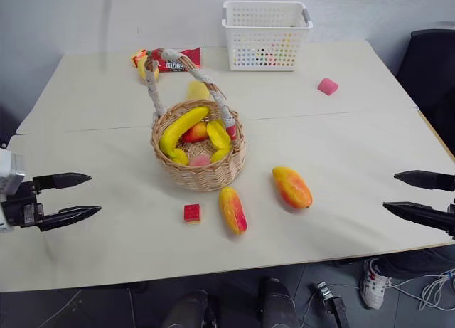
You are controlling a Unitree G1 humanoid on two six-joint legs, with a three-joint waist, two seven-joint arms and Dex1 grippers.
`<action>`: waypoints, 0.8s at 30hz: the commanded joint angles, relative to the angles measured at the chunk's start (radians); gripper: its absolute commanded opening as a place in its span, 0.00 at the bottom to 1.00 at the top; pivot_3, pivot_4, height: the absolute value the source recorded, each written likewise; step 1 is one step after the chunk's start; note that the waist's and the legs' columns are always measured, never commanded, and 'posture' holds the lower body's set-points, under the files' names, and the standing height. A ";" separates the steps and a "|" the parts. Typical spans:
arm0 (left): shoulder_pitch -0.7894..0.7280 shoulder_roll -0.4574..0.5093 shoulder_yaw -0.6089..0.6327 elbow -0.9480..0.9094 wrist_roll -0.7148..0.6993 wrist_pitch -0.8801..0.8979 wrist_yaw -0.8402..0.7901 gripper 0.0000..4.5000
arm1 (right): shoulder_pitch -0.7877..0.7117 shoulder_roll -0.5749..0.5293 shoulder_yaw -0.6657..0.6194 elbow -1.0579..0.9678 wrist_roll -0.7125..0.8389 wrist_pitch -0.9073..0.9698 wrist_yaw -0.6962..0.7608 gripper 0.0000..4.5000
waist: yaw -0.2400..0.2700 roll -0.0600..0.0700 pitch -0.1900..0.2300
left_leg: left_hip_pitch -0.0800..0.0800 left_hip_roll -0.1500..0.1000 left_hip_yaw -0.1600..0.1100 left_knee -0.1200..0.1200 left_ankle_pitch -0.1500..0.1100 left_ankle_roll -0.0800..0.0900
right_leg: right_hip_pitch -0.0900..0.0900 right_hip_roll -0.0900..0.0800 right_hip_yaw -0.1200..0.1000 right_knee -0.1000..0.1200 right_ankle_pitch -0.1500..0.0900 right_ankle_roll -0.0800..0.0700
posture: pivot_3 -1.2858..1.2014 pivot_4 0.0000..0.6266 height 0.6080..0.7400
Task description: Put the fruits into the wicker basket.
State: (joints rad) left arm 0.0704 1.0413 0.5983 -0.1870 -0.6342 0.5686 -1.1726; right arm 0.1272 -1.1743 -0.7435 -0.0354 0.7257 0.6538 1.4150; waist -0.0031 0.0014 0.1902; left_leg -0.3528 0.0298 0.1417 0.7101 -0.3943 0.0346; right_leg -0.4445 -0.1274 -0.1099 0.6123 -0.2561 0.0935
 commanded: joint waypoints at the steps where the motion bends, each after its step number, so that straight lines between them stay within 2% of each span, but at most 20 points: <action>1: -0.033 -0.009 -0.015 -0.034 -0.014 -0.003 0.019 0.99 | -0.038 0.012 -0.009 -0.014 -0.014 -0.032 -0.036 1.00 | 0.001 0.000 0.000 | 0.000 0.000 0.000 0.000 0.000 0.000 | 0.000 0.000 0.000 0.000 0.000 0.000 | 0.52 0.24 1.00; 6: -0.138 -0.038 -0.153 -0.069 -0.029 0.008 0.035 0.99 | -0.078 0.041 -0.013 -0.093 0.047 0.032 -0.093 1.00 | 0.003 0.000 0.000 | 0.000 -0.001 0.000 0.001 0.000 0.000 | 0.000 0.000 0.001 0.001 0.000 0.001 | 0.52 0.24 1.00; 10: -0.219 -0.058 -0.282 -0.093 -0.040 0.029 0.006 0.99 | -0.079 0.070 -0.012 -0.318 0.199 0.156 -0.155 1.00 | 0.002 0.000 0.000 | 0.000 0.000 0.001 0.001 0.001 0.000 | 0.000 0.007 0.001 0.006 0.000 0.001 | 0.52 0.24 1.00; 15: -0.254 -0.080 -0.496 -0.089 0.133 -0.124 -0.020 0.99 | -0.122 0.080 0.018 -0.561 0.391 0.222 -0.272 1.00 | 0.001 0.000 0.000 | 0.002 0.002 0.003 0.001 0.000 -0.002 | 0.000 0.011 0.004 0.006 0.000 0.001 | 0.52 0.24 1.00; 18: -0.287 -0.119 -0.573 -0.060 0.185 -0.165 -0.017 0.99 | -0.160 0.069 0.048 -0.636 0.480 0.234 -0.341 1.00 | 0.003 0.000 0.000 | 0.001 0.002 0.003 0.002 0.000 -0.002 | 0.000 0.011 0.005 0.002 0.000 0.000 | 0.52 0.24 1.00; 24: -0.357 -0.215 -0.663 -0.010 0.246 -0.189 0.022 0.99 | -0.176 0.056 0.076 -0.662 0.514 0.230 -0.379 1.00 | 0.013 -0.001 -0.001 | 0.000 0.001 0.002 0.005 -0.001 0.000 | 0.000 0.011 0.005 0.001 0.001 0.001 | 0.52 0.24 1.00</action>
State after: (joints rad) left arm -0.2748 0.8376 -0.0483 -0.1917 -0.4039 0.3953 -1.1618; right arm -0.0414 -1.0973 -0.6697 -0.6810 1.2265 0.8950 1.0408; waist 0.0100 0.0005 0.1896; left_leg -0.3531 0.0311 0.1442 0.7150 -0.3951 0.0348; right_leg -0.4445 -0.1165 -0.1050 0.6132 -0.2550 0.0953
